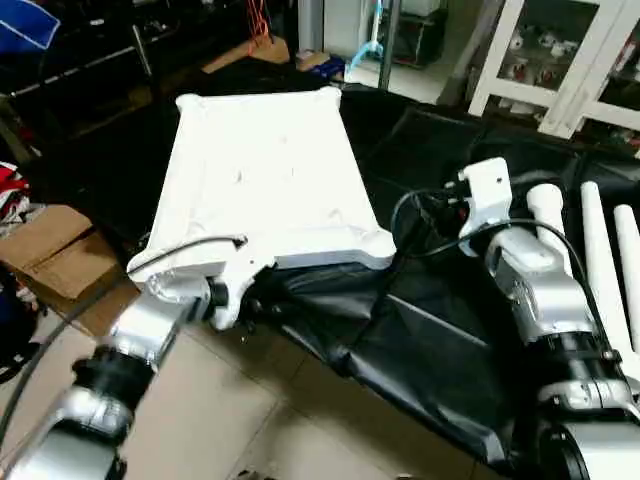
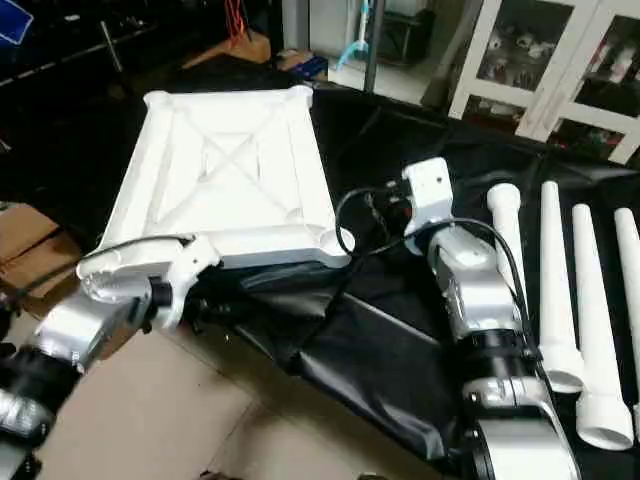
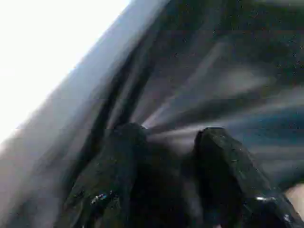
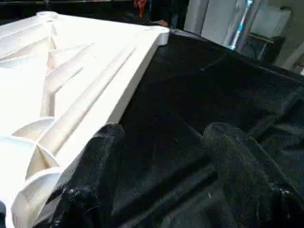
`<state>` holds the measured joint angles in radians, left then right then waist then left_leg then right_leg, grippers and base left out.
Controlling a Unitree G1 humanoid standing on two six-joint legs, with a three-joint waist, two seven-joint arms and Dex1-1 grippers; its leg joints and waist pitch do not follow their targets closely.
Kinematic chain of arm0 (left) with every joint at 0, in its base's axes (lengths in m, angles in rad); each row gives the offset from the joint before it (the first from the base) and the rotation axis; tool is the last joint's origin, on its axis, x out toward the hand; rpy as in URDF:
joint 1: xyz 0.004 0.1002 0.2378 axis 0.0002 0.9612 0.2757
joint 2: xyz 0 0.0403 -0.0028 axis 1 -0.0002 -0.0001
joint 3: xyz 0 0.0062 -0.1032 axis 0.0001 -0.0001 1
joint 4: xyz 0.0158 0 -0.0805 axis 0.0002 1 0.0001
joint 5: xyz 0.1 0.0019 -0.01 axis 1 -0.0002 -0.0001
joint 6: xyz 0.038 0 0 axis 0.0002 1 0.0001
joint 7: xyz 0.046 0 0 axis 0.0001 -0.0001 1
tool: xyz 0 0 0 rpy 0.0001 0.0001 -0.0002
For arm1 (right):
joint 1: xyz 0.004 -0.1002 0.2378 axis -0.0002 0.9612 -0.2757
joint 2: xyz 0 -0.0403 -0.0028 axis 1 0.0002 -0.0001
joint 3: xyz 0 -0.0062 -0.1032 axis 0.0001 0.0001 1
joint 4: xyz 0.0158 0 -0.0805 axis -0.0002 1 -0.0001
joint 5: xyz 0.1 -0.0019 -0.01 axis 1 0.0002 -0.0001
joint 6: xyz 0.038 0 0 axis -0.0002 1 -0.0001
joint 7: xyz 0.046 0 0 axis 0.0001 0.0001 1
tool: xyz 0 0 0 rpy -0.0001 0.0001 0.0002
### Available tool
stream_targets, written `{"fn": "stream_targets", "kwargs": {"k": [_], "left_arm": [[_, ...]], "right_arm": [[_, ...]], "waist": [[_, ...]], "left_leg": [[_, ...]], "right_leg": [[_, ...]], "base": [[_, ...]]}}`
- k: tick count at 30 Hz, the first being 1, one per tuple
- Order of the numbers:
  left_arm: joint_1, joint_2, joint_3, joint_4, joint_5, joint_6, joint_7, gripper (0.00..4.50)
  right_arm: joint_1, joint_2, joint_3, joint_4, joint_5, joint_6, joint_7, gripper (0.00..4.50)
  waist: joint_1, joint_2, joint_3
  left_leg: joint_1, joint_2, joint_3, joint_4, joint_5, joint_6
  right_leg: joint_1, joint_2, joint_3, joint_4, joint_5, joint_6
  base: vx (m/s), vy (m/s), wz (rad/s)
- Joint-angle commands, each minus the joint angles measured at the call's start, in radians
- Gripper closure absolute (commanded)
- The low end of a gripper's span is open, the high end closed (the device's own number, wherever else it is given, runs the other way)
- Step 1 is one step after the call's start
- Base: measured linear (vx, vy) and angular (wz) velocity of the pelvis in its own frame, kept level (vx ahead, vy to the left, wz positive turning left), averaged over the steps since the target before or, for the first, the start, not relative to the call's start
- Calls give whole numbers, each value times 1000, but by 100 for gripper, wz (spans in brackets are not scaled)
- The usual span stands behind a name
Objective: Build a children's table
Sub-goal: Insert table leg to table base
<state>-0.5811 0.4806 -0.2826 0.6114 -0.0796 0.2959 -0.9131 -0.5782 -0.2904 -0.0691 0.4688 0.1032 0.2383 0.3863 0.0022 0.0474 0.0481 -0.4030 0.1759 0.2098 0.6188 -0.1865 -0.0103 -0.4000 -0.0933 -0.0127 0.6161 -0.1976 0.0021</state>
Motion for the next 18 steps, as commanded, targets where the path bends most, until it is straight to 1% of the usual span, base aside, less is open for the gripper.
{"fn": "stream_targets", "kwargs": {"k": [1, 2, 3, 5, 8, 10, 12, 13, 14, 15, 16, 17, 18], "left_arm": [[-15, 27, 23, 81, 45, -43, 67, 214], [-20, 28, 28, 91, 48, -53, 77, 214], [-40, 31, 57, 135, 59, -94, 128, 214], [-55, 34, 77, 164, 60, -109, 153, 214], [-61, 61, 77, 188, 69, -106, 148, 214], [-57, 82, 74, 205, 80, -129, 156, 214], [-55, 93, 93, 210, 76, -160, 164, 214], [-51, 93, 122, 186, 55, -182, 164, 214], [-49, 92, 142, 169, 41, -196, 163, 214], [-30, 71, 202, 71, -33, -230, 134, 214], [-30, 71, 202, 71, -33, -230, 134, 214], [-14, 57, 230, -6, -88, -212, 100, 214], [2, 39, 260, -93, -152, -169, 72, 214]], "right_arm": [[20, -18, -18, -42, 4, 22, -13, 150], [23, -19, -19, -45, 5, 23, -14, 150], [35, -24, -26, -60, 9, 30, -16, 150], [44, -27, -31, -73, 12, 36, -17, 150], [64, -35, -39, -100, 15, 50, -17, 150], [76, -42, -44, -118, 18, 58, -19, 150], [88, -51, -49, -141, 22, 69, -22, 150], [93, -58, -56, -155, 24, 76, -25, 150], [95, -63, -62, -164, 25, 81, -27, 150], [98, -78, -72, -172, 10, 78, -46, 150], [98, -78, -72, -172, 10, 78, -46, 150], [97, -88, -74, -174, -8, 75, -66, 150], [94, -100, -77, -178, -26, 80, -87, 150]], "waist": [[2, 7, -80], [1, 8, -79], [0, 7, -80], [-2, 7, -80], [0, 6, -78], [2, 8, -79], [3, 6, -80], [3, 3, -79], [5, 5, -79], [6, 3, -78], [10, 2, -78], [10, -2, -78], [17, -2, -77]], "left_leg": [[38, 33, -26, -69, -114, 31], [40, 34, -25, -69, -118, 30], [40, 34, -26, -70, -117, 29], [40, 34, -25, -70, -128, 27], [42, 37, -25, -71, -148, 26], [42, 38, -26, -72, -137, 25], [42, 37, -25, -71, -130, 26], [42, 38, -25, -72, -128, 27], [42, 38, -25, -71, -124, 28], [42, 39, -24, -72, -126, 28], [43, 43, -24, -74, -125, 25], [45, 42, -21, -73, -132, 25], [45, 45, -21, -74, -123, 16]], "right_leg": [[48, -30, 11, -47, 77, -262], [46, -29, 11, -50, 72, -260], [47, -29, 11, -50, 71, -262], [46, -29, 11, -49, 69, -268], [43, -31, 12, -53, 33, -266], [41, -31, 12, -51, 37, -263], [42, -30, 12, -50, 54, -265], [41, -30, 12, -50, 60, -267], [42, -31, 12, -49, 62, -269], [41, -31, 12, -50, 57, -270], [41, -35, 12, -49, 55, -275], [37, -32, 12, -51, 46, -275], [38, -36, 12, -47, 42, -280]], "base": [[0, 0, 0], [0, 0, 0], [0, 0, 0], [0, 0, 0], [0, 0, 0], [0, 0, 0], [0, 0, 0], [0, 0, 0], [0, 0, 0], [0, 0, 0], [0, 0, 0], [0, 0, 0], [0, 0, 0]]}}
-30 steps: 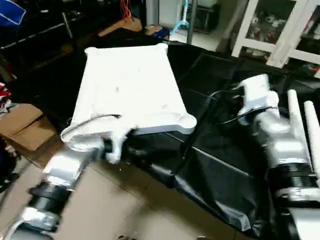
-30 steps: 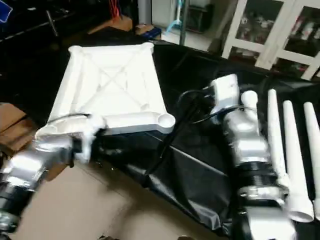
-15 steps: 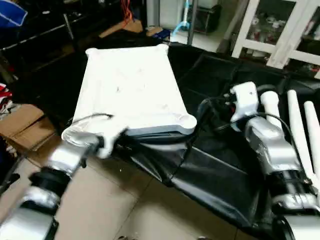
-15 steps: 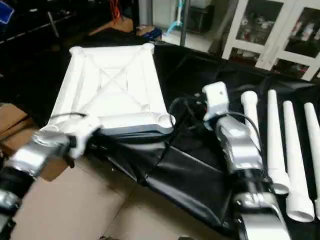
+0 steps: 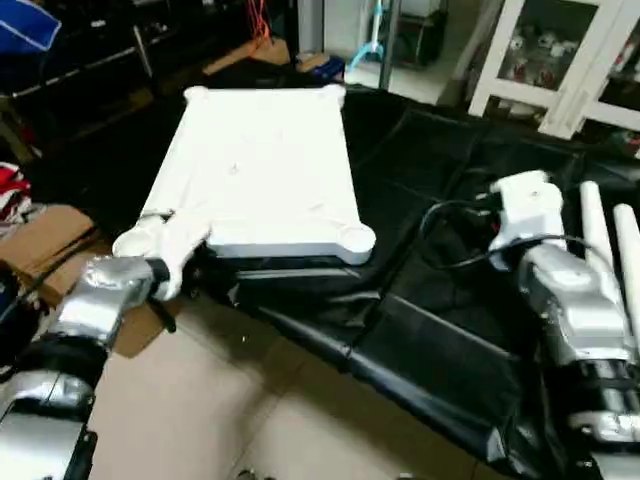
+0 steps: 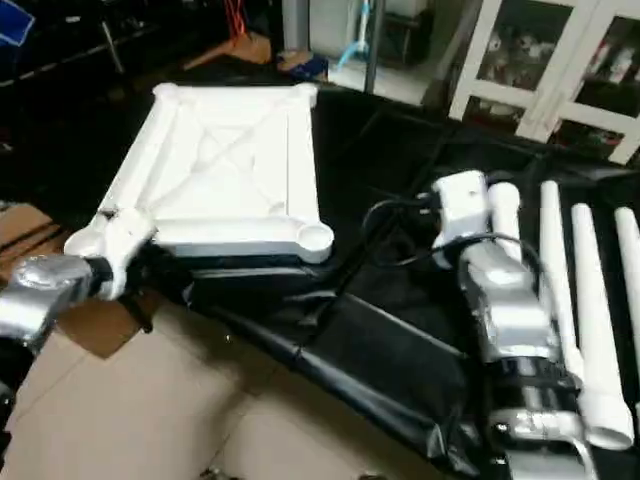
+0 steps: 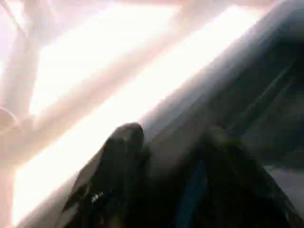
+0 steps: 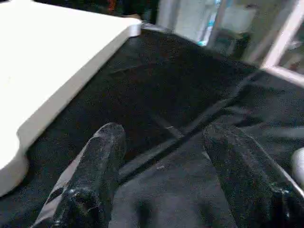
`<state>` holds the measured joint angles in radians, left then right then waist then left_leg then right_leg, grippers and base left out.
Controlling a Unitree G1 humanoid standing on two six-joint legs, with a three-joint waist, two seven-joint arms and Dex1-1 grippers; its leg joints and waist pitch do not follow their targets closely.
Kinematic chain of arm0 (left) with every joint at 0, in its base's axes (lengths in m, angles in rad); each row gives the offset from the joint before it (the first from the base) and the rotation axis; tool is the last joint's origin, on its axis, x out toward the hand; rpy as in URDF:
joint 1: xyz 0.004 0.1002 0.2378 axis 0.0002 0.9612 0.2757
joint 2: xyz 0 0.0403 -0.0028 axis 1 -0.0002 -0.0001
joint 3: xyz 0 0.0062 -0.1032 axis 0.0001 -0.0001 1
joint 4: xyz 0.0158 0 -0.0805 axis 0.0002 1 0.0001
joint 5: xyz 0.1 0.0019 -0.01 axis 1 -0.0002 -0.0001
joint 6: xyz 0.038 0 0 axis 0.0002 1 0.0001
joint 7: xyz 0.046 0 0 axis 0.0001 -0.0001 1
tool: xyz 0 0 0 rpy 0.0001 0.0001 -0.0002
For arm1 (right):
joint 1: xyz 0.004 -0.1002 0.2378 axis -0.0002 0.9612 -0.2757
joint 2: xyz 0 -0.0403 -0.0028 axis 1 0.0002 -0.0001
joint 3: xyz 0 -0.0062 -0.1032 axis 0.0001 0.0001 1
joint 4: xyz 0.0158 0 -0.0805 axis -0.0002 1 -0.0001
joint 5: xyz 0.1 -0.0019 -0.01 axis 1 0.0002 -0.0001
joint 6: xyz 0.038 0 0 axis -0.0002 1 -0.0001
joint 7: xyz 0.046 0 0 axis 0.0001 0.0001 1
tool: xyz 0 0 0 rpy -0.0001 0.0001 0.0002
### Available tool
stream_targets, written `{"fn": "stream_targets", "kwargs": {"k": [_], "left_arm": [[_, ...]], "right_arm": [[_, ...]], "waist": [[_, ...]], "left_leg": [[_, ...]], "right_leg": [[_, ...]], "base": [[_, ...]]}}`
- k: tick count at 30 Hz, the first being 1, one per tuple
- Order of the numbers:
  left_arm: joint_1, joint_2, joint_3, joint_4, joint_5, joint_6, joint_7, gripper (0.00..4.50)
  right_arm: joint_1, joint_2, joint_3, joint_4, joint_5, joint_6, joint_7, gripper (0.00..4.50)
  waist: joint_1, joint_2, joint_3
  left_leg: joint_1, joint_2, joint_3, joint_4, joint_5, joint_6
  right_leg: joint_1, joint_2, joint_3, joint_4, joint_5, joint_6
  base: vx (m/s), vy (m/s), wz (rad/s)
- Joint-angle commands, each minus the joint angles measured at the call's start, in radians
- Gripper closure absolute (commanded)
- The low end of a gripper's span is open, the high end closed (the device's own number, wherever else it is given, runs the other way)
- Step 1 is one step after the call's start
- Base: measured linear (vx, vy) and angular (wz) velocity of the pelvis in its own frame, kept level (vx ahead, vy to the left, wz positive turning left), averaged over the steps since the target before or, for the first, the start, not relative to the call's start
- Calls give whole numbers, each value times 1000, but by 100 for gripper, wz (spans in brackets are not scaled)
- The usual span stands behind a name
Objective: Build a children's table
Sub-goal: Insert table leg to table base
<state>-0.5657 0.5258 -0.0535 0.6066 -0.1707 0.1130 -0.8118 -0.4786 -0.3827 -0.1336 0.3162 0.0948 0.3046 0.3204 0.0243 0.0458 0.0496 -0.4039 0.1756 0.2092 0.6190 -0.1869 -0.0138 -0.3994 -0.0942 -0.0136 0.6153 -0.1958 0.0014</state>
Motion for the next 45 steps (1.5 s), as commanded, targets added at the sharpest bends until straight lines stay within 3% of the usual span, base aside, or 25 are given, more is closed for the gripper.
{"fn": "stream_targets", "kwargs": {"k": [1, 5, 7, 12, 16, 18, 24, 28, 35, 38, 40, 42, 43, 45], "left_arm": [[7, -28, 58, -205, -142, 88, -52, 214], [49, -52, 52, -427, -281, 219, -94, 214], [50, -94, 14, -500, -299, 266, -63, 210], [40, -162, -74, -517, -167, 295, 31, 207], [52, -162, -106, -540, -161, 371, 78, 207], [57, -163, -115, -556, -159, 380, 86, 207], [86, -161, -155, -644, -189, 422, 15, 207], [115, -121, -215, -722, -211, 456, -62, 207], [130, -110, -226, -783, -222, 449, -100, 207], [128, -108, -228, -790, -220, 455, -101, 207], [127, -105, -232, -791, -215, 453, -100, 207], [124, -102, -233, -788, -212, 450, -101, 207], [120, -102, -232, -783, -209, 447, -99, 207], [112, -103, -229, -773, -201, 442, -95, 207]], "right_arm": [[-22, -23, -19, -27, -28, 54, -41, 150], [-72, -79, -7, -12, -72, 157, -60, 150], [-130, -133, 0, 52, -44, 258, 10, 133], [-243, -210, 50, 251, -92, 417, 41, 91], [-297, -227, 65, 344, -119, 455, 36, 48], [-311, -233, 71, 385, -124, 473, 26, 32], [-321, -240, 58, 452, -127, 496, -17, 32], [-281, -246, 75, 494, -122, 556, 41, 32], [-212, -267, 63, 531, -112, 580, 35, 32], [-192, -269, 62, 535, -112, 594, 45, 32], [-182, -266, 60, 536, -109, 605, 57, 32], [-176, -263, 53, 527, -97, 611, 63, 59], [-177, -262, 49, 524, -89, 613, 67, 67], [-182, -259, 33, 517, -68, 615, 72, 70]], "waist": [[1, -2, -76], [6, -7, -72], [6, -11, -72], [1, -12, -74], [1, -20, -80], [1, -26, -79], [10, -18, -75], [12, -23, -75], [11, -25, -70], [9, -20, -68], [9, -16, -69], [9, -18, -70], [10, -15, -71], [9, -17, -72]], "left_leg": [[48, 46, -18, -75, -125, 13], [42, 38, -15, -73, -115, 18], [43, 37, -14, -69, -112, 24], [37, 35, -15, -61, -95, 29], [33, 34, -16, -56, -45, 48], [31, 34, -13, -54, -50, 59], [39, 38, -13, -58, -75, 42], [36, 38, -12, -58, -74, 36], [38, 39, -11, -59, -107, 22], [41, 39, -12, -63, -141, 2], [42, 39, -13, -64, -152, -11], [43, 38, -13, -63, -153, -12], [41, 38, -14, -64, -142, -10], [39, 38, -14, -63, -134, -7]], "right_leg": [[35, -34, 13, -46, 25, -281], [37, -29, 14, -48, -12, -262], [40, -29, 17, -54, -32, -253], [44, -27, 17, -55, -35, -251], [47, -26, 15, -46, 35, -272], [46, -24, 15, -49, 22, -276], [39, -26, 13, -54, -35, -271], [42, -24, 11, -51, -36, -264], [39, -26, 13, -60, -90, -256], [36, -25, 13, -63, -137, -242], [35, -24, 13, -63, -138, -237], [36, -23, 13, -63, -129, -235], [38, -24, 13, -60, -110, -237], [39, -23, 12, -59, -92, -241]], "base": [[0, 0, 0], [0, 0, 0], [0, 0, 0], [0, 0, 0], [0, 0, 0], [0, 0, 0], [0, 0, 0], [0, 0, 0], [0, 0, 0], [0, 0, 0], [0, 0, 0], [0, 0, 0], [0, 0, 0], [0, 0, 0]]}}
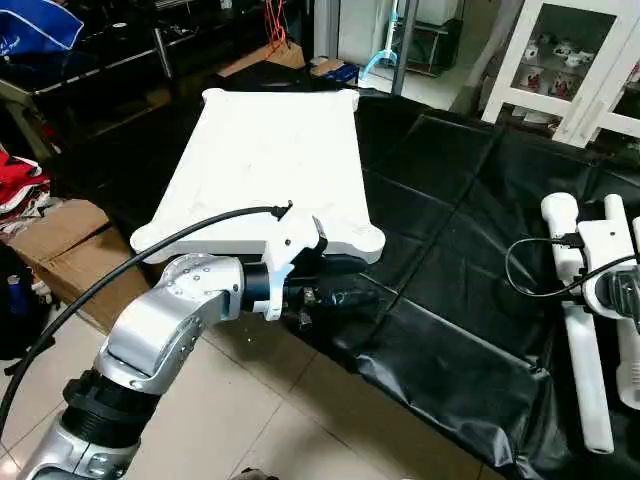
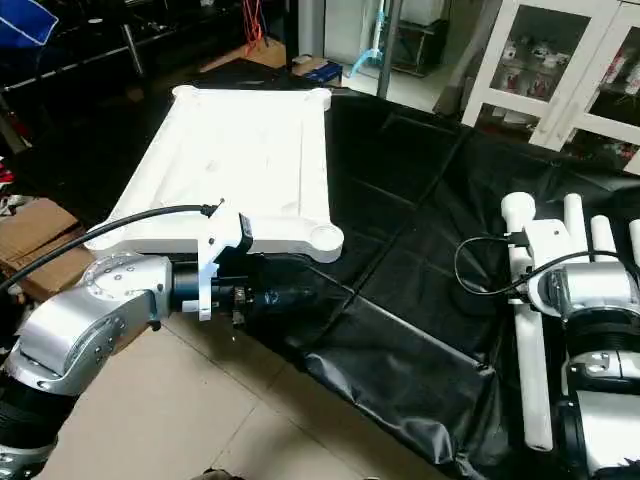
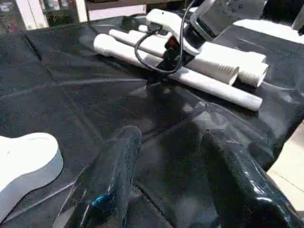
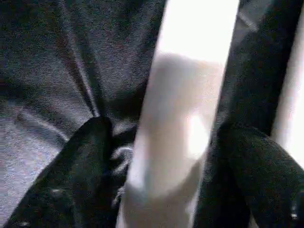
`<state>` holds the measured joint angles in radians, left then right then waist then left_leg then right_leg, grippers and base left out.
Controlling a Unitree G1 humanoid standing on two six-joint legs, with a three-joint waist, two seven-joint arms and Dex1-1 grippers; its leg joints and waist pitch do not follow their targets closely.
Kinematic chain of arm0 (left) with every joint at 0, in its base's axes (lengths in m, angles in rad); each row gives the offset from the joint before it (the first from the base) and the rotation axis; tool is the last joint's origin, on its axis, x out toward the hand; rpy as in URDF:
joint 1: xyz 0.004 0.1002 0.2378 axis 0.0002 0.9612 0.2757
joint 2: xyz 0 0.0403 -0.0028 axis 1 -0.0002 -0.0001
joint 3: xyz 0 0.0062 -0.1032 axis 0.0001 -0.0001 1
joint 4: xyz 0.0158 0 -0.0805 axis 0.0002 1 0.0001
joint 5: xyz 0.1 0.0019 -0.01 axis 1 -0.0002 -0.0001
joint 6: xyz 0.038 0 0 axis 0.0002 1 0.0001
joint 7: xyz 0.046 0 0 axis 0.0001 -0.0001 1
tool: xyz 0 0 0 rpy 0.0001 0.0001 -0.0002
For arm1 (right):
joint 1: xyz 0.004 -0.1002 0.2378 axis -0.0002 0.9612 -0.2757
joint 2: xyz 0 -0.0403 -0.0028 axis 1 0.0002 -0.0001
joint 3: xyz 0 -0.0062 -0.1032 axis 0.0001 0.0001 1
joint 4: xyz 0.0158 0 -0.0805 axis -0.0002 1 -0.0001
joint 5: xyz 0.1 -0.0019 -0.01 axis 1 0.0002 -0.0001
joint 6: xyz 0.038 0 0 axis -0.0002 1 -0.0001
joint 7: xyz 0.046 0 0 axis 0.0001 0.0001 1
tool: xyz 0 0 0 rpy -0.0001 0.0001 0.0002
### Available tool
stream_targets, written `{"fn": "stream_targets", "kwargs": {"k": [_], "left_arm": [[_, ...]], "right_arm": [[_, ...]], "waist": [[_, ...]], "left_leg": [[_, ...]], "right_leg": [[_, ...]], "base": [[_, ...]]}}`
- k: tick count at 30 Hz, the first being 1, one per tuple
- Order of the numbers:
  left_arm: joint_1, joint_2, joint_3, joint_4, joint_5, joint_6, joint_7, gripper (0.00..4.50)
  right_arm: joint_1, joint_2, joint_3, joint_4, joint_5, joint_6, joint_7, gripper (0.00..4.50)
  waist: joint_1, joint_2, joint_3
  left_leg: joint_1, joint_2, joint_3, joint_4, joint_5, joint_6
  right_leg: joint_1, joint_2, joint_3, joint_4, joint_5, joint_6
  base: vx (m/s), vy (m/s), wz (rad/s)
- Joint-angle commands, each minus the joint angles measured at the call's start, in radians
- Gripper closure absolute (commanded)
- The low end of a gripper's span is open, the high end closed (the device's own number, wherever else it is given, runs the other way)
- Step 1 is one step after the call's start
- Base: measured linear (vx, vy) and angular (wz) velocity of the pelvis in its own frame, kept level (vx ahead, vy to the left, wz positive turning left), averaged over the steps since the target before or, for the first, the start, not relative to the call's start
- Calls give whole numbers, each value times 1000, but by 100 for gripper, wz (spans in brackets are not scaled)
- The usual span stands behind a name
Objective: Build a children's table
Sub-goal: Insert table leg to table base
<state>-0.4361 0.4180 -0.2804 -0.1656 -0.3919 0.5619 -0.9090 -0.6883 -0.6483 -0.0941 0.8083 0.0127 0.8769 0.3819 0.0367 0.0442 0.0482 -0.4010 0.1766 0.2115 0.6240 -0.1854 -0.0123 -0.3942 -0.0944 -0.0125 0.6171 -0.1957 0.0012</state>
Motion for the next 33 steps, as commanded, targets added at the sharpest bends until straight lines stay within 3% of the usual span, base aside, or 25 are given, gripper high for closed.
{"fn": "stream_targets", "kwargs": {"k": [1, 7, 8, 12, 22, 33], "left_arm": [[-19, 5, -2, 0, 22, -8, 3, 207], [-25, 4, 2, 8, 31, -16, 7, 207], [-26, 8, 5, 10, 34, -22, 12, 207], [-27, 10, 10, 13, 39, -28, 11, 207], [-35, 8, 14, 23, 45, -45, 8, 207], [-38, 1, 25, 30, 29, -34, 7, 207]], "right_arm": [[27, 7, -9, 25, 17, 43, 12, 87], [21, 20, -41, 9, 61, 62, 46, 138], [25, 27, -67, 10, 75, 64, 44, 138], [30, 30, -110, 3, 109, 74, 33, 177], [46, 32, -158, -44, 135, 98, 25, 265], [64, 35, -185, -112, 152, 121, 8, 290]], "waist": [[-4, -16, -70], [-4, -19, -71], [-4, -23, -71], [-4, -22, -70], [-4, -21, -71], [-5, -21, -71]], "left_leg": [[37, 37, -16, -68, -135, -5], [34, 37, -16, -66, -120, 8], [34, 37, -15, -66, -118, 10], [36, 38, -14, -67, -128, 7], [34, 37, -15, -66, -112, 9], [36, 38, -15, -68, -121, 3]], "right_leg": [[34, -23, 11, -62, -90, -244], [36, -25, 10, -60, -86, -251], [36, -25, 10, -61, -85, -252], [34, -26, 11, -63, -111, -249], [35, -24, 11, -61, -94, -247], [33, -26, 11, -63, -113, -242]], "base": [[0, 0, 0], [0, 0, 0], [0, 0, 0], [0, 0, 0], [0, 0, 0], [0, 0, 0]]}}
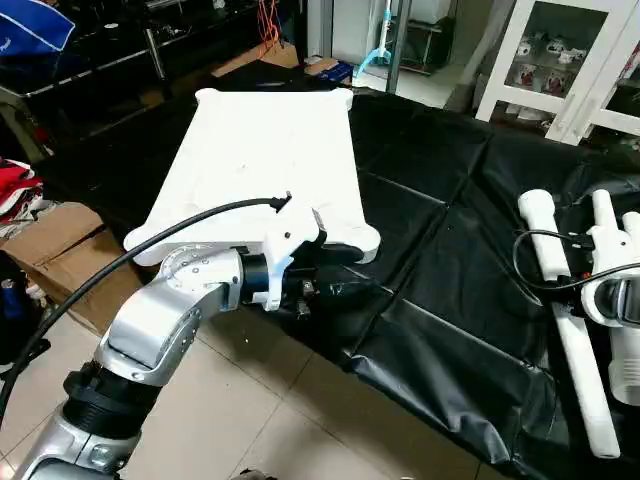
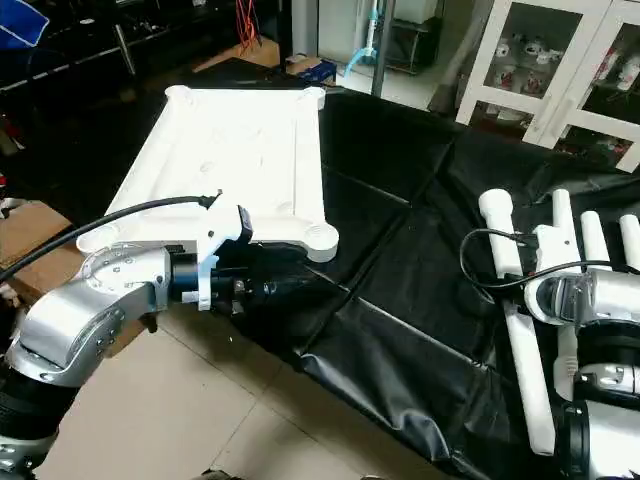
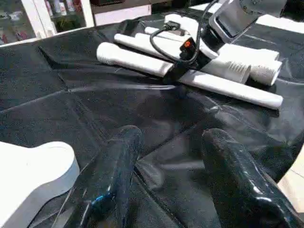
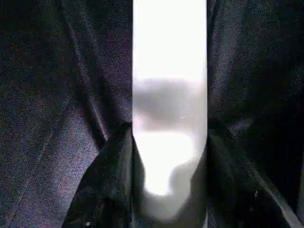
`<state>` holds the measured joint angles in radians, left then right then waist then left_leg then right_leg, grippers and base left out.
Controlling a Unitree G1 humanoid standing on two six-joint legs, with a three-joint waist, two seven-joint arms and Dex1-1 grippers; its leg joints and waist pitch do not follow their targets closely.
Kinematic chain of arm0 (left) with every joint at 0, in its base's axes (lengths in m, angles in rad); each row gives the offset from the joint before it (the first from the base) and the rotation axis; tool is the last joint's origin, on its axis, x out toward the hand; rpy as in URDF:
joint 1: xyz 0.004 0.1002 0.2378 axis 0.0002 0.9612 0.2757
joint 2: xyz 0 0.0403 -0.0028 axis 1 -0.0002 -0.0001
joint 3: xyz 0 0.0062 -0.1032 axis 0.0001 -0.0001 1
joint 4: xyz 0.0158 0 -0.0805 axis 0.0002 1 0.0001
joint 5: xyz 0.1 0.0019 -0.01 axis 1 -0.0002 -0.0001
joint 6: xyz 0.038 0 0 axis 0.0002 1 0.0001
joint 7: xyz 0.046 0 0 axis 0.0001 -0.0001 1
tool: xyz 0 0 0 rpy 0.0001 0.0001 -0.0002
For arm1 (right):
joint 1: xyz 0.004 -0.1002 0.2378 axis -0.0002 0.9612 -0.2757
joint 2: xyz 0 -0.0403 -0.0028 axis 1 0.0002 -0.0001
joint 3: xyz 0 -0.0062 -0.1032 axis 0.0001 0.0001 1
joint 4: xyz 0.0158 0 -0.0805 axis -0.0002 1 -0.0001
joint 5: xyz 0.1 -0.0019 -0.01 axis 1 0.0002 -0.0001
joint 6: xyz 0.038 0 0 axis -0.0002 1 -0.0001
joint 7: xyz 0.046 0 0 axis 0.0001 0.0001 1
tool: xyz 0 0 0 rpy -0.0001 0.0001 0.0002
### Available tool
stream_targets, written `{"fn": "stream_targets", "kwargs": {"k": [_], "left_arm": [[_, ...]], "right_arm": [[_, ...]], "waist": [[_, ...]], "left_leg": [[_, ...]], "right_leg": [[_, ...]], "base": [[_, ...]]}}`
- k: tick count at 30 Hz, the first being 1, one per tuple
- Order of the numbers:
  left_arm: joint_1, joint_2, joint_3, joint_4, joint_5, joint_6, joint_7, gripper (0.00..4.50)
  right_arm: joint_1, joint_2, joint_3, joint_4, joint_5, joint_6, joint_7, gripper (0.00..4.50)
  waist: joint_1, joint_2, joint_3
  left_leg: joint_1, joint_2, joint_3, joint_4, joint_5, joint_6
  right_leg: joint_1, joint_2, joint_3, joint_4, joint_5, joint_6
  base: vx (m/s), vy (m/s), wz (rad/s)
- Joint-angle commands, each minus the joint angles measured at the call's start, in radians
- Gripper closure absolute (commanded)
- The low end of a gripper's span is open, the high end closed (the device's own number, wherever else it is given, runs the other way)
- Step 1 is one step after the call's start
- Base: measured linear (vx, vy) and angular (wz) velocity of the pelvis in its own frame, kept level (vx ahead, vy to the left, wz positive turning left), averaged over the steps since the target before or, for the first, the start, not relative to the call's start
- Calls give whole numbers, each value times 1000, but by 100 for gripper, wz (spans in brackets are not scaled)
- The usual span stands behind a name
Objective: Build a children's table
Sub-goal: Insert table leg to table base
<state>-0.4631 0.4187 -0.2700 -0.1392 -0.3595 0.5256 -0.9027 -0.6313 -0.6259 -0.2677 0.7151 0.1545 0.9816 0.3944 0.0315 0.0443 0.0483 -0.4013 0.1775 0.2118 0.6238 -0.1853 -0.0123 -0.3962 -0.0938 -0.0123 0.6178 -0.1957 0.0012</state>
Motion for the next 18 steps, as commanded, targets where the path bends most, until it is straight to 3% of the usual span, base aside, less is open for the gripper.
{"fn": "stream_targets", "kwargs": {"k": [1, 5, 6, 7, 9, 10, 12, 14, 15, 16, 18], "left_arm": [[-12, 0, 17, 4, -5, 3, 1, 207], [-28, -40, 52, 35, -9, -13, 53, 207], [-63, -117, 103, 90, -21, 21, 163, 207], [-63, -117, 103, 90, -21, 21, 163, 207], [-109, -225, 176, 163, -47, 68, 316, 172], [-122, -259, 199, 185, -58, 79, 360, 172], [-131, -281, 205, 197, -73, 83, 366, 172], [-153, -323, 200, 215, -99, 53, 347, 140], [-177, -367, 208, 227, -123, 54, 342, 130], [-179, -371, 210, 228, -125, 57, 343, 133], [-186, -394, 213, 220, -149, 99, 344, 135]], "right_arm": [[7, 13, -21, -40, 18, 25, -5, 290], [-19, 53, -113, -205, 128, 68, 14, 291], [-56, 100, -183, -292, 212, 88, 13, 291], [-56, 100, -183, -292, 212, 88, 13, 291], [-91, 168, -241, -384, 298, 69, 11, 291], [-100, 191, -253, -415, 325, 58, 13, 291], [-107, 222, -264, -454, 365, 46, 19, 291], [-126, 317, -294, -562, 490, 74, 34, 291], [-133, 401, -306, -662, 597, 110, 51, 291], [-132, 408, -305, -671, 603, 112, 53, 291], [-127, 444, -298, -714, 637, 122, 57, 291]], "waist": [[0, -20, -70], [-1, -18, -72], [-1, -13, -69], [-1, -13, -72], [-3, -13, -72], [0, -12, -75], [5, -15, -75], [8, -18, -76], [8, -16, -79], [7, -19, -80], [11, -17, -81]], "left_leg": [[35, 37, -15, -67, -121, 4], [33, 36, -17, -68, -113, 11], [35, 36, -13, -68, -120, 15], [34, 34, -14, -66, -120, 17], [34, 34, -11, -65, -125, 22], [38, 35, -16, -63, -129, 27], [34, 35, -17, -64, -109, 40], [31, 33, -16, -64, -79, 60], [31, 36, -19, -65, -56, 72], [29, 35, -19, -66, -40, 81], [33, 40, -20, -66, -24, 80]], "right_leg": [[35, -27, 11, -64, -113, -242], [39, -25, 11, -60, -92, -233], [35, -23, 15, -64, -87, -235], [36, -21, 14, -61, -77, -238], [33, -24, 18, -62, -75, -241], [34, -28, 17, -62, -86, -244], [34, -30, 17, -65, -95, -235], [32, -29, 17, -62, -74, -228], [33, -27, 14, -59, -49, -225], [33, -27, 14, -55, -23, -227], [30, -28, 11, -54, -6, -235]], "base": [[0, 0, 0], [0, 0, 0], [0, 0, 0], [0, 0, 0], [0, 0, 0], [0, 0, 0], [0, 0, 0], [0, 0, 0], [0, 0, 0], [0, 0, 0], [0, 0, 0]]}}
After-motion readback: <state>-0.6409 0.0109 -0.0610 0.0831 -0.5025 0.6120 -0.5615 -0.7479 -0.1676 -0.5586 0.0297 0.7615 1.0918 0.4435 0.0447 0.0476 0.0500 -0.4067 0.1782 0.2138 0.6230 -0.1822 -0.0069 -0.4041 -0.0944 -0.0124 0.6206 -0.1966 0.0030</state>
